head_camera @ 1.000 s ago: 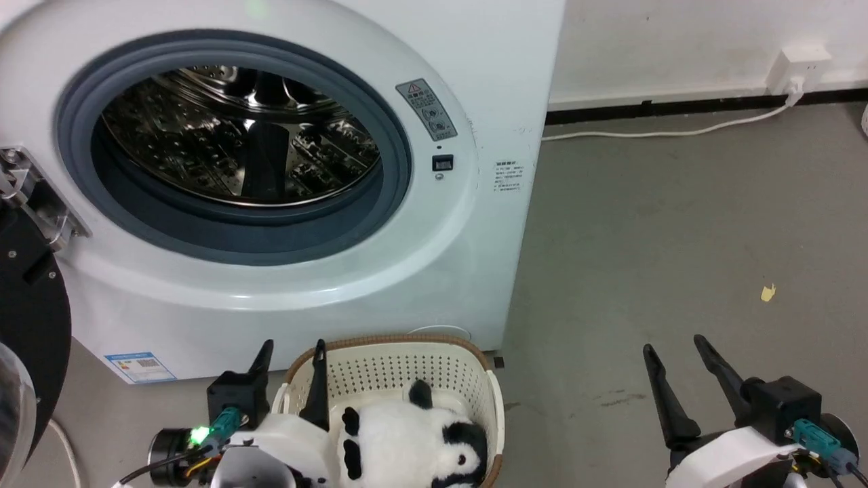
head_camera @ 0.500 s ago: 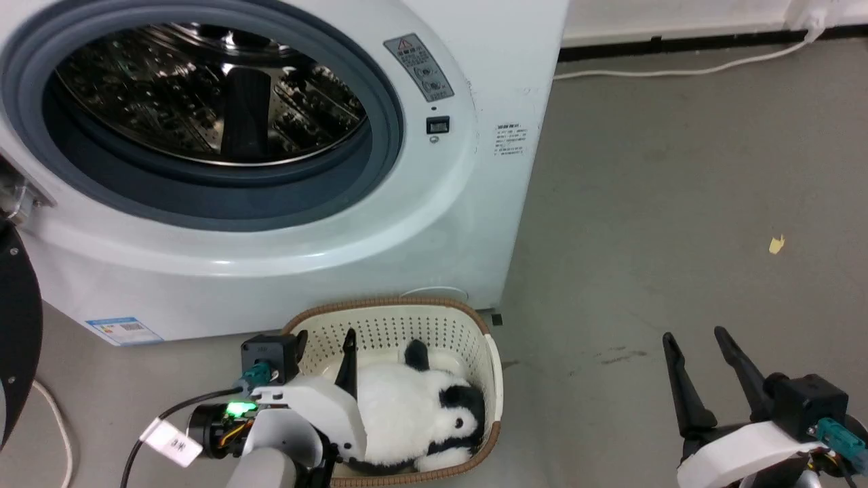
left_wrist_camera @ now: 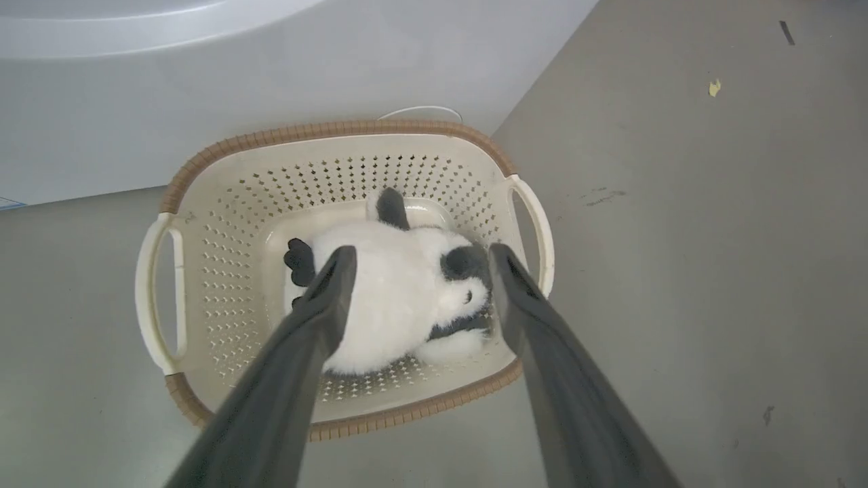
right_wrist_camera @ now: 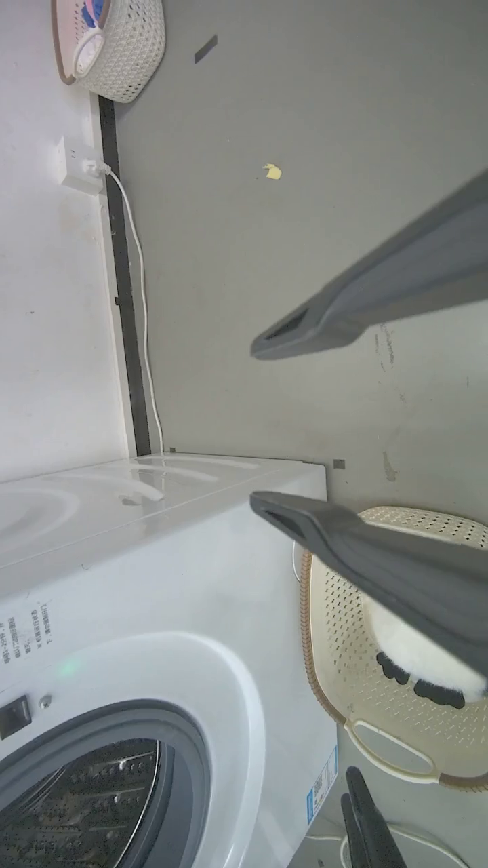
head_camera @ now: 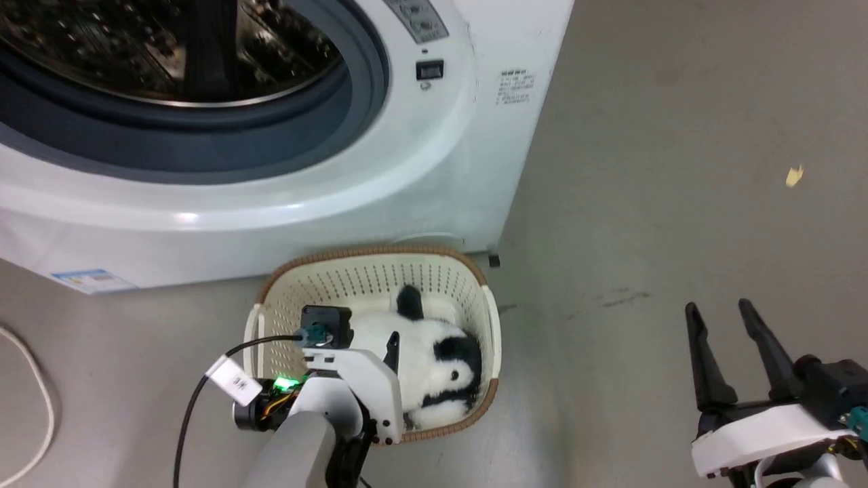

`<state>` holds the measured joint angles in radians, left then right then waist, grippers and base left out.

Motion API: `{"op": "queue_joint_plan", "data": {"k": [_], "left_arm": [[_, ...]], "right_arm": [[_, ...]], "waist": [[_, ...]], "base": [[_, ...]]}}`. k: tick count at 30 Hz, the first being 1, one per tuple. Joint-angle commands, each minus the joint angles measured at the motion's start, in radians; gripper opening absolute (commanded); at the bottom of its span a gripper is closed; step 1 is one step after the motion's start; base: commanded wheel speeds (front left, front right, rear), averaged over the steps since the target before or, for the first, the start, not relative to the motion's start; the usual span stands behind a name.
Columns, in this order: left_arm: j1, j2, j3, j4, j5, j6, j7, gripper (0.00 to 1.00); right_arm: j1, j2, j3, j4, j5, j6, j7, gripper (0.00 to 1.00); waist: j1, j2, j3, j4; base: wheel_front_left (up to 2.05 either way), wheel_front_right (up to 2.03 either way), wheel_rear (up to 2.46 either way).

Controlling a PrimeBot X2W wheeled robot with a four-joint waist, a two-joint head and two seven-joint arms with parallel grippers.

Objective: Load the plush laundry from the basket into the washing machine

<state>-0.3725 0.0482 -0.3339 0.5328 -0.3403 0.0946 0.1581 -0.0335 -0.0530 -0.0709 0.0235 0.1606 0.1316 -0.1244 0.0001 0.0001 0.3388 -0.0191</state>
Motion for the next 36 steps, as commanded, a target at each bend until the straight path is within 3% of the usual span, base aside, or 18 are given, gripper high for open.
{"op": "queue_joint_plan", "data": {"k": [1,12,36], "left_arm": [[-0.035,0.002,-0.017,0.029,-0.015,0.009,0.002,1.00],[-0.135,0.004,-0.092,0.164,-0.047,0.021,-0.029,1.00],[-0.368,0.002,-0.172,0.432,-0.267,0.063,-0.091,1.00]], "right_arm": [[-0.021,0.001,-0.007,-0.009,0.013,0.000,-0.011,1.00],[-0.027,0.002,-0.037,-0.048,0.040,-0.001,-0.027,1.00],[-0.023,0.002,-0.107,-0.199,0.083,-0.001,-0.027,1.00]], "waist": [[-0.0001,-0.0001,0.032,-0.002],[-0.0001,-0.0001,0.145,0.005],[-0.0001,-0.0001,0.399,0.037]], "base": [[0.00,0.00,0.00],[0.00,0.00,0.00],[0.00,0.00,0.00]]}}
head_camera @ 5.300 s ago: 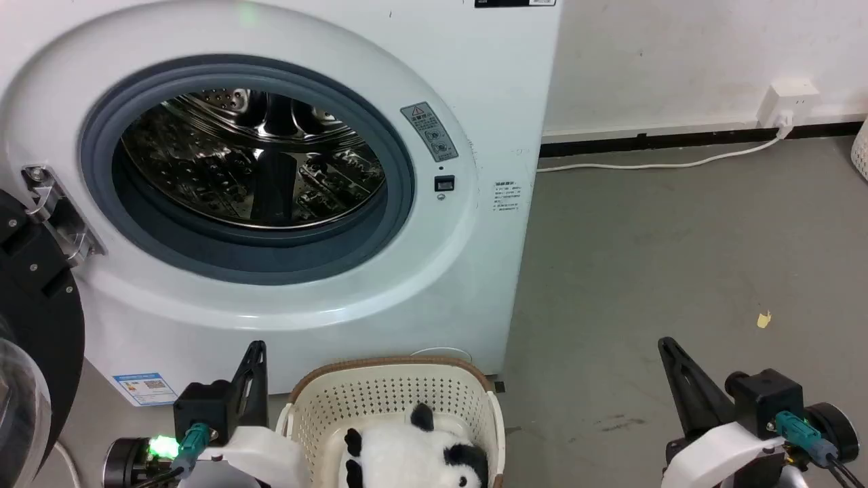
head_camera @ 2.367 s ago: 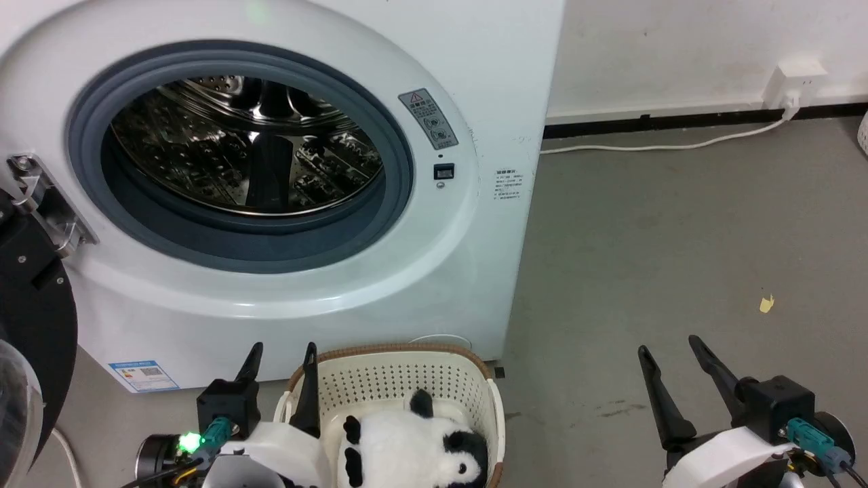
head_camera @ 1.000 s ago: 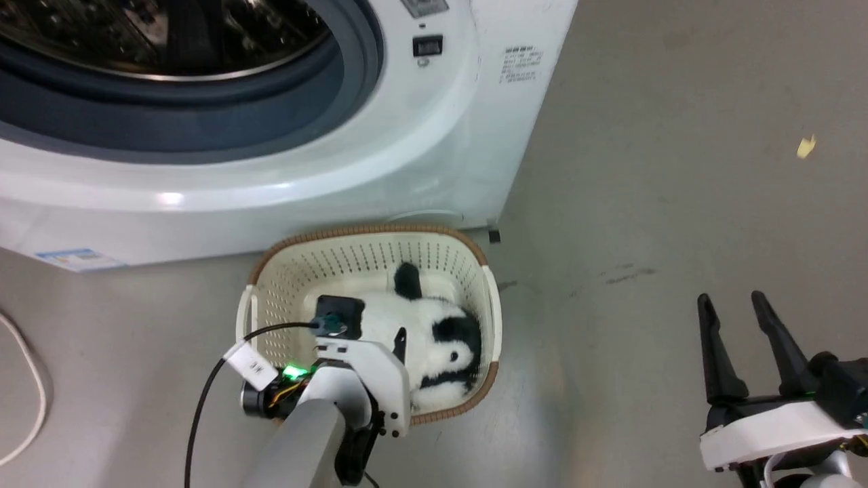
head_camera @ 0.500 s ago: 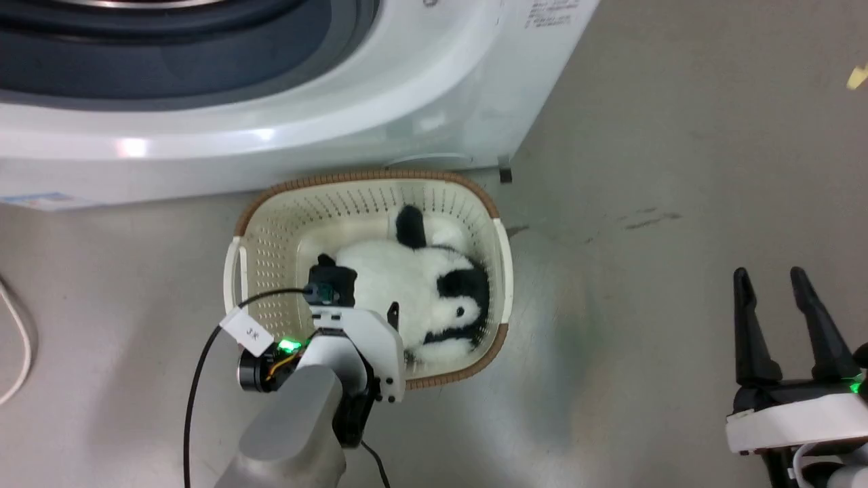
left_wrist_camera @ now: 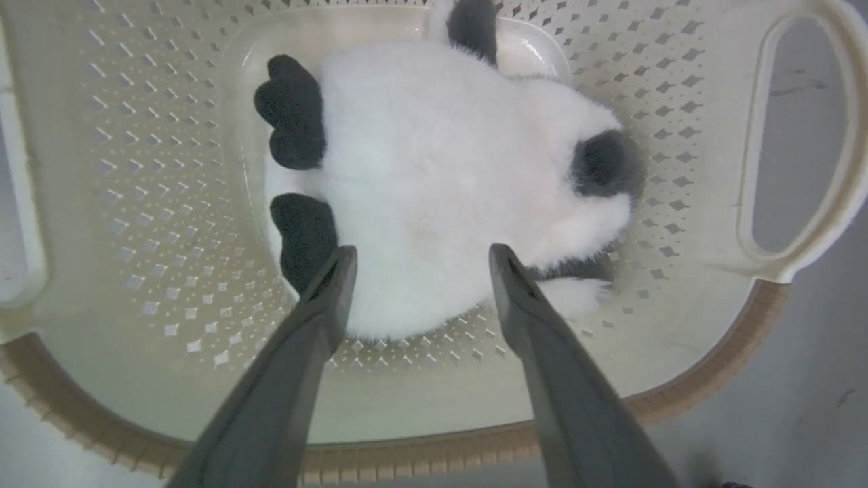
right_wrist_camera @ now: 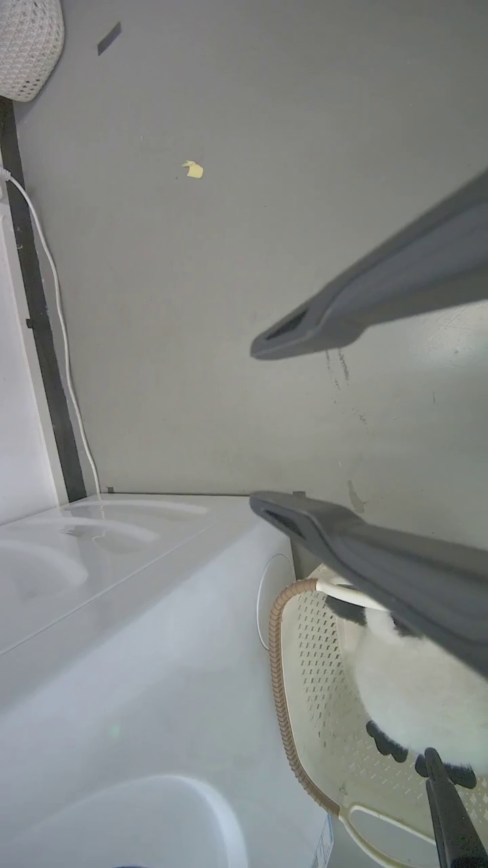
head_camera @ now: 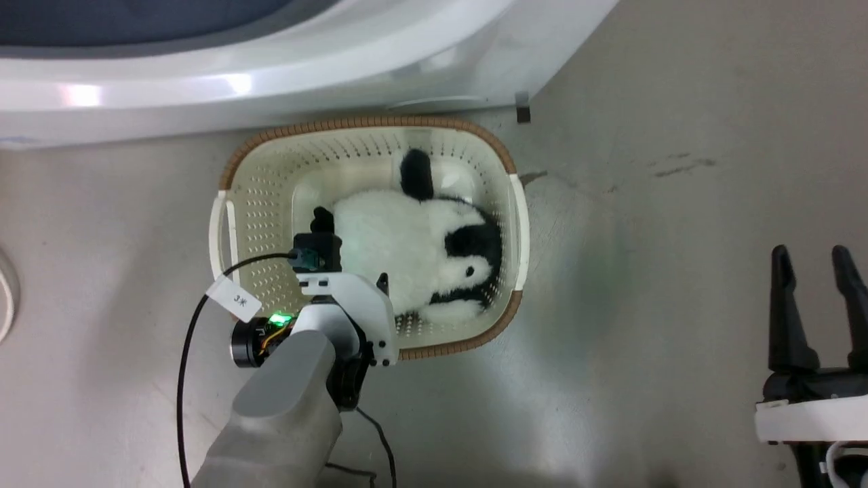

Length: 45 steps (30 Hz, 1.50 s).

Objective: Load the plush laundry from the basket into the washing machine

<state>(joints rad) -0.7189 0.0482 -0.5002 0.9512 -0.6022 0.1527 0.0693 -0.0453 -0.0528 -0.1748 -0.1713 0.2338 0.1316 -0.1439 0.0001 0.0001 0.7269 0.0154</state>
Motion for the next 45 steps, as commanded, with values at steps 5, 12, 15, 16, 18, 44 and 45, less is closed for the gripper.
{"op": "queue_joint_plan", "data": {"k": [5,12,15,16,18,44,45], "left_arm": [[-0.062,0.002,-0.045,0.049,-0.053,0.016,-0.004,1.00],[-0.115,0.002,-0.108,0.090,-0.132,0.037,0.003,1.00],[-0.139,0.002,-0.135,0.114,-0.165,0.046,0.002,1.00],[-0.148,0.002,-0.144,0.124,-0.176,0.048,0.001,1.00],[-0.166,0.002,-0.164,0.143,-0.197,0.052,0.000,1.00],[-0.252,0.002,-0.314,0.185,-0.389,-0.007,-0.194,0.00],[-0.253,0.002,-0.316,0.184,-0.398,-0.010,-0.199,0.00]], "right_arm": [[-0.007,0.002,-0.020,-0.036,0.018,-0.001,-0.006,1.00],[0.002,0.002,-0.037,-0.075,0.031,-0.001,-0.005,1.00],[0.006,0.002,-0.045,-0.092,0.037,-0.001,-0.005,1.00],[0.007,0.002,-0.048,-0.098,0.039,-0.001,-0.005,1.00],[0.010,0.002,-0.056,-0.110,0.042,-0.001,-0.004,1.00],[0.037,-0.005,-0.089,-0.185,0.057,-0.001,0.011,1.00],[0.037,-0.006,-0.090,-0.186,0.057,-0.001,0.011,1.00]], "waist": [[-0.0001,-0.0001,0.059,0.010],[-0.0001,-0.0001,0.117,0.018],[-0.0001,-0.0001,0.143,0.018],[-0.0001,-0.0001,0.152,0.019],[-0.0001,-0.0001,0.169,0.021],[-0.0001,-0.0001,0.245,0.033],[-0.0001,-0.0001,0.244,0.035]], "base": [[0.00,0.00,0.00],[0.00,0.00,0.00],[0.00,0.00,0.00],[0.00,0.00,0.00],[0.00,0.00,0.00],[0.00,0.00,0.00],[0.00,0.00,0.00]]}}
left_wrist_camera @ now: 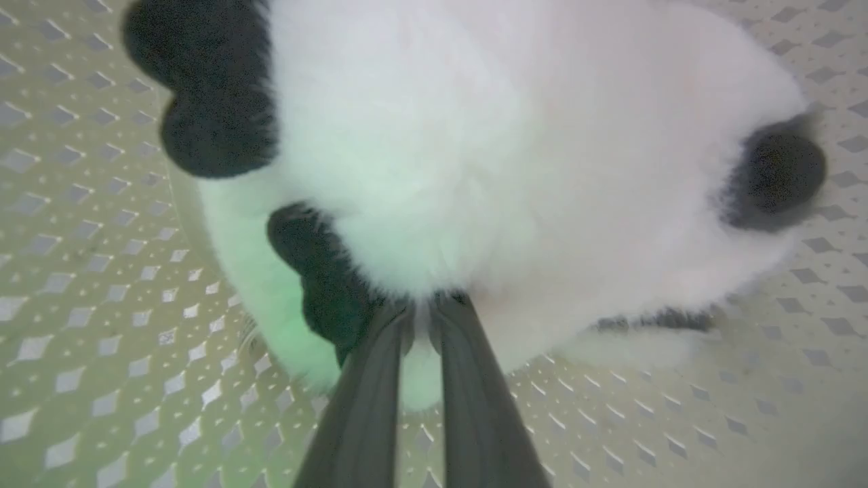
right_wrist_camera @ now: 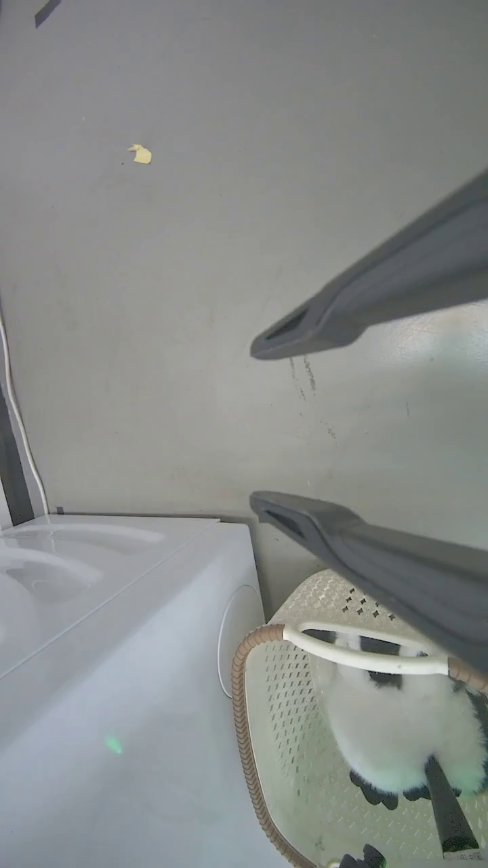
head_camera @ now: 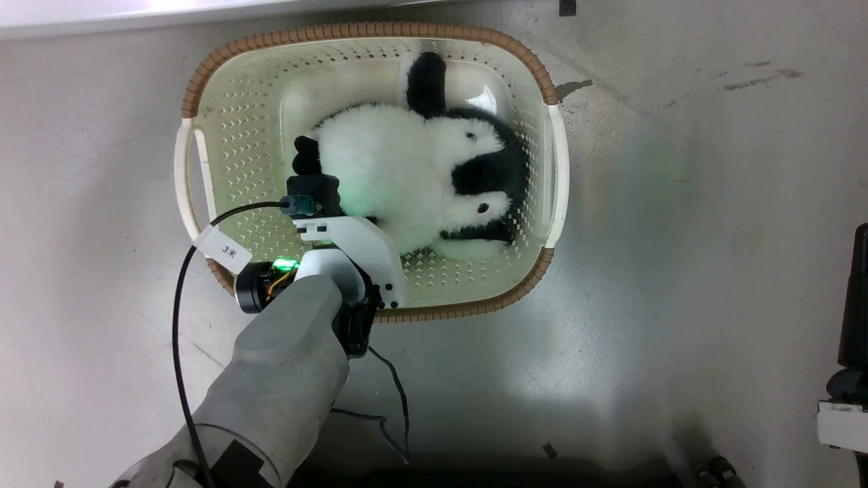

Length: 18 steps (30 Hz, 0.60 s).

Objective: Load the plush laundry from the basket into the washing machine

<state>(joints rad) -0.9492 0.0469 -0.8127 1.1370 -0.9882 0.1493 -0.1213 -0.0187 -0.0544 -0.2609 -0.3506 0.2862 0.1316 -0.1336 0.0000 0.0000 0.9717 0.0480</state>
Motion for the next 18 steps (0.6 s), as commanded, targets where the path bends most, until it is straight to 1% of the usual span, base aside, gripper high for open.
{"op": "queue_joint_plan", "data": {"k": [1,5,9,13,15,18], "left_arm": [[-0.023,0.003,-0.005,-0.004,-0.020,-0.011,-0.013,0.00],[-0.020,0.003,-0.020,-0.008,-0.053,-0.027,-0.018,0.00],[-0.017,0.003,-0.043,-0.018,-0.068,-0.047,-0.061,0.00],[-0.002,0.003,-0.058,-0.019,-0.085,-0.058,-0.075,0.00],[0.021,0.003,-0.072,-0.023,-0.103,-0.070,-0.087,0.00],[0.035,0.003,-0.081,-0.029,-0.115,-0.076,-0.094,0.00]], "right_arm": [[0.010,-0.004,-0.004,-0.008,0.004,-0.001,0.002,1.00],[0.003,-0.008,0.002,-0.007,0.002,-0.001,0.005,1.00],[-0.013,-0.018,0.019,0.003,0.002,-0.001,0.007,1.00],[-0.034,-0.024,0.038,0.023,0.003,-0.001,0.007,1.00],[-0.052,-0.026,0.056,0.049,0.003,-0.001,0.004,1.00],[-0.062,-0.029,0.067,0.067,0.003,-0.001,0.003,1.00]], "waist": [[0.0000,0.0000,-0.001,0.004],[0.0000,0.0000,-0.013,0.012],[0.0000,0.0000,-0.037,0.022],[0.0000,0.0000,-0.066,0.027],[0.0000,0.0000,-0.110,0.035],[0.0000,0.0000,-0.139,0.042]], "base": [[0.00,0.00,0.00],[0.00,0.00,0.00],[0.00,0.00,0.00],[0.00,0.00,0.00],[0.00,0.00,0.00],[0.00,0.00,0.00]]}}
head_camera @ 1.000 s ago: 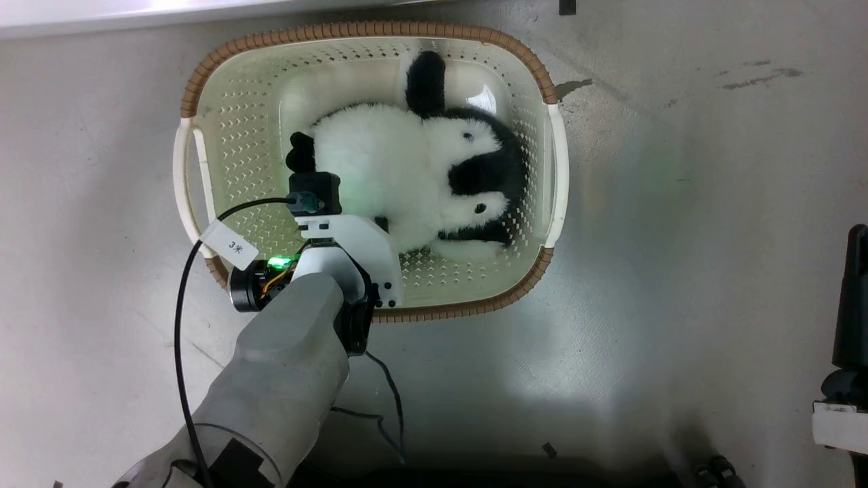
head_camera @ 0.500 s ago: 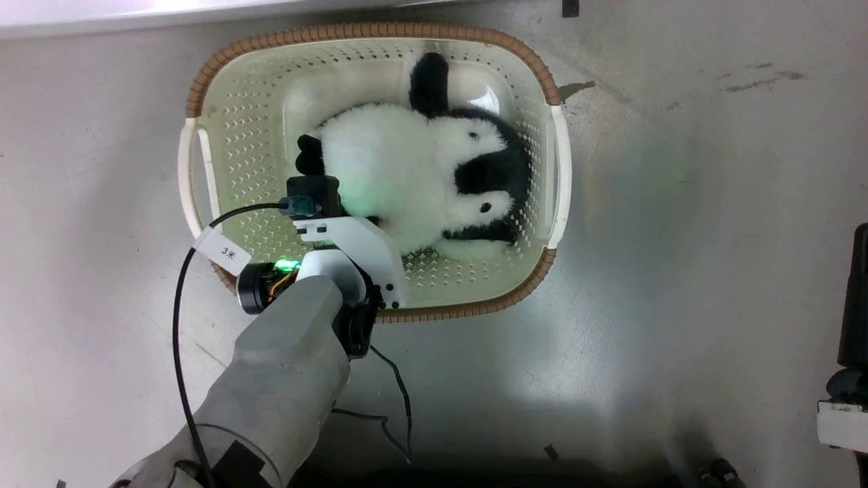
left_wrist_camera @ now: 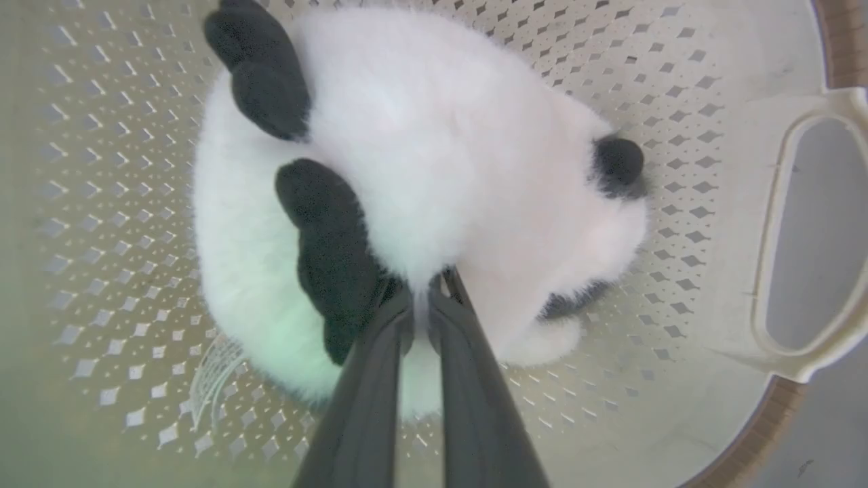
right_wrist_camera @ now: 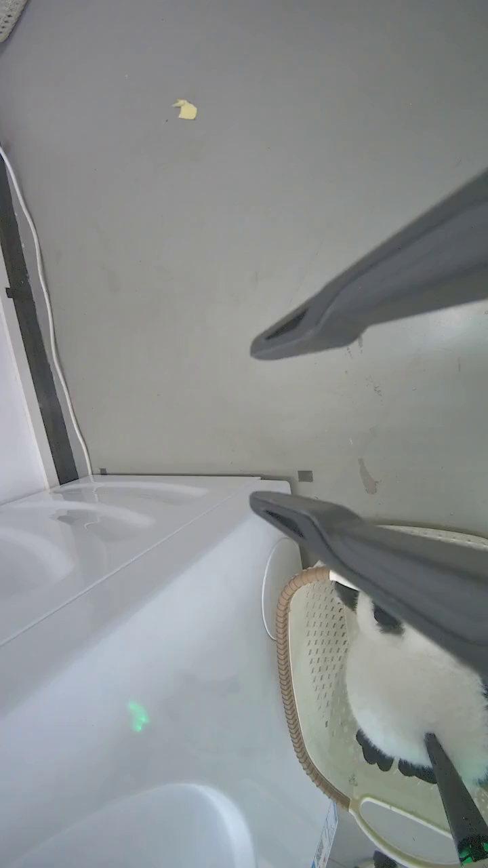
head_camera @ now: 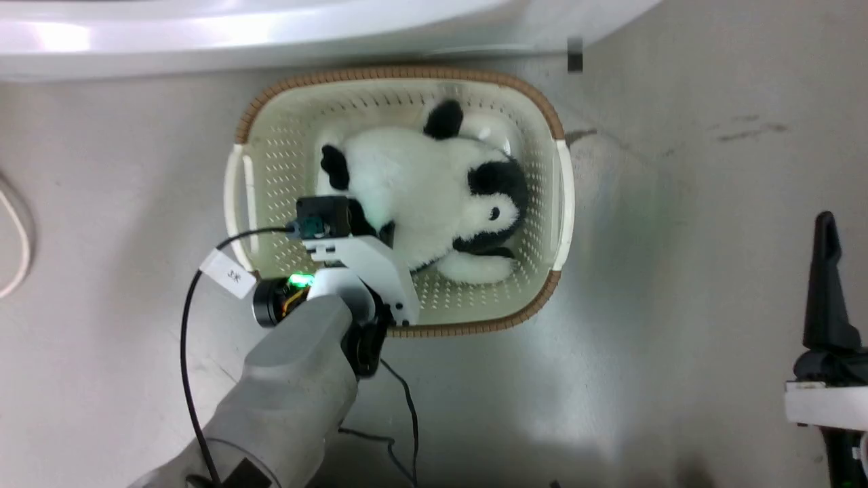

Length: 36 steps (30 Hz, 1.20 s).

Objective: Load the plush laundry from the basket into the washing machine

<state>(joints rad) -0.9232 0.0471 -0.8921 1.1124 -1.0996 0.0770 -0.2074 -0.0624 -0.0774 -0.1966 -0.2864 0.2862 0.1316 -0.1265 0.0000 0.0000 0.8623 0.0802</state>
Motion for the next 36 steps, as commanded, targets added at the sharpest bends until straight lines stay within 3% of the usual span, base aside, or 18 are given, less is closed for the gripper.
{"op": "queue_joint_plan", "data": {"k": [1,18,36], "left_arm": [[0.023,0.003,-0.010,-0.009,-0.016,-0.012,-0.012,0.00],[0.190,0.003,-0.028,-0.026,-0.049,-0.054,-0.053,0.00],[0.539,0.094,0.284,-0.407,0.197,0.029,-0.054,0.00]], "right_arm": [[-0.026,-0.008,0.013,0.024,0.001,-0.001,-0.005,1.00],[-0.027,0.001,0.067,0.213,-0.003,-0.001,-0.035,1.00],[0.061,0.026,0.085,0.389,0.017,-0.001,-0.083,1.00]], "waist": [[0.0000,0.0000,-0.060,0.017],[0.0000,0.0000,-0.352,0.060],[0.0000,0.0000,-0.673,0.102]], "base": [[0.00,0.00,0.00],[0.00,0.00,0.00],[0.00,0.00,0.00]]}}
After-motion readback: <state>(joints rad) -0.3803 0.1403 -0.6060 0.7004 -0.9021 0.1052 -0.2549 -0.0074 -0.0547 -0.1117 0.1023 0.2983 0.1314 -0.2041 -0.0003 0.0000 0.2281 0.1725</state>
